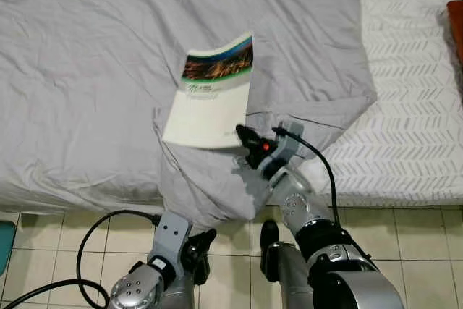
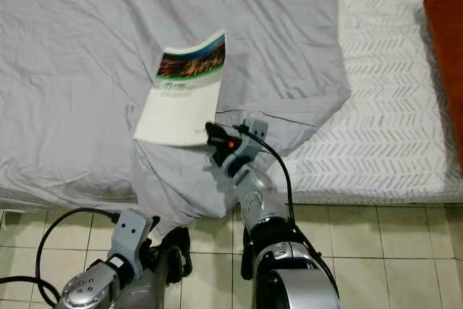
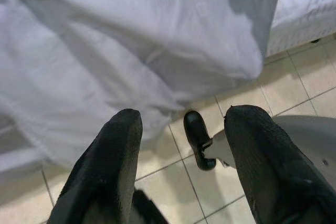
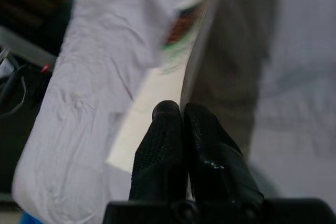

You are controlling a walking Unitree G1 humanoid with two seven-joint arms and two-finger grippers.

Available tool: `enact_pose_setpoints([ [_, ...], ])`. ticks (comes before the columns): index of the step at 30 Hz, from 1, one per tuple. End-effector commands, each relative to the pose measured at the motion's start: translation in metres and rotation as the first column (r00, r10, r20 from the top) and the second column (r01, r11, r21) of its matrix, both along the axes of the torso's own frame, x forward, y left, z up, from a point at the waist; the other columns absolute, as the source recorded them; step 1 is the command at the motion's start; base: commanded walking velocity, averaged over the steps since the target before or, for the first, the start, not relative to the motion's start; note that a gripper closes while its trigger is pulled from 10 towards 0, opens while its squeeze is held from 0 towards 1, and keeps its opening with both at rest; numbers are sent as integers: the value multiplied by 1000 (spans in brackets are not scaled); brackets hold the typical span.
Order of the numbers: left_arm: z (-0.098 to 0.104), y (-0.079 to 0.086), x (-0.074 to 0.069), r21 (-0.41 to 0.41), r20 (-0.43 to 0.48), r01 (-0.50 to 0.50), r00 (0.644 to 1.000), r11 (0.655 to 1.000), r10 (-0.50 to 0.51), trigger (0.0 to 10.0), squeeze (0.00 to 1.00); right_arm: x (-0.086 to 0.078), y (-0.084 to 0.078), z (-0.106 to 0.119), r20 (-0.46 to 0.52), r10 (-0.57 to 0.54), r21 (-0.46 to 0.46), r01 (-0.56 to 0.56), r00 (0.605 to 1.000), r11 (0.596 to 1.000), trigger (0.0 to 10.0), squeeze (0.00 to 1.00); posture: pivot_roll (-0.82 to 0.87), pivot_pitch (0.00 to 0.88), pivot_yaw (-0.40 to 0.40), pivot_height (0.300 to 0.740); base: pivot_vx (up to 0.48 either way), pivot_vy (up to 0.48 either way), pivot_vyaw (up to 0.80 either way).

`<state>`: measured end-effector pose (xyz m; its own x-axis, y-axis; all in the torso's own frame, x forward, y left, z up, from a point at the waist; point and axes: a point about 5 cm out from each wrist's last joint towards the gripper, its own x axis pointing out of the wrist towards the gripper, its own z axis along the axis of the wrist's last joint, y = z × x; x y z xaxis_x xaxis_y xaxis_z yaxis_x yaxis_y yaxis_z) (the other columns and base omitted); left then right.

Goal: Clean up the room

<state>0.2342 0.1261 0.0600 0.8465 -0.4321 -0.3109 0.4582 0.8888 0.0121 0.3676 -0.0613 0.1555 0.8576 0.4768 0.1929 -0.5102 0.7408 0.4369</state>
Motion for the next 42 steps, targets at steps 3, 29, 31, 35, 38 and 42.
enact_pose_setpoints([
  [3, -14, 1, 3, 17, -28, -19, 999, 1000, 20, 10000, 0, -9, -7, 7, 93, -20, -66, 26, 995, 997, 0, 0, 46, 428, -27, 740, 0, 0, 0],
  [29, 54, 12, 86, -112, 338, -250, 901, 962, 273, 10000, 0, -86, -153, -16, 474, -499, -514, 688, 726, 512, 0, 0, -25, 0, 9, 740, 0, 0, 0],
  [31, 62, 10, 85, -135, 368, -248, 886, 959, 281, 10000, 0, -95, -153, -32, 433, -497, -548, 658, 752, 517, 0, 0, -38, 0, 13, 740, 0, 0, 0],
  [35, 64, 1, 79, -163, 384, -239, 878, 957, 285, 10000, 0, -108, -140, -57, 332, -424, -608, 535, 843, 586, 0, 0, -48, 0, 18, 740, 0, -64, 0],
  [38, 58, -6, 78, -175, 359, -223, 892, 959, 274, 10000, 0, -109, -136, -68, 278, -396, -627, 478, 875, 615, 0, 0, -53, 0, 15, 740, 0, -321, 0],
  [42, 37, -8, 77, -171, 283, -229, 920, 958, 271, 10000, 0, -112, -131, -81, 193, -331, -675, 370, 924, 639, 0, 0, -67, 0, 3, 740, 0, -453, 0],
])
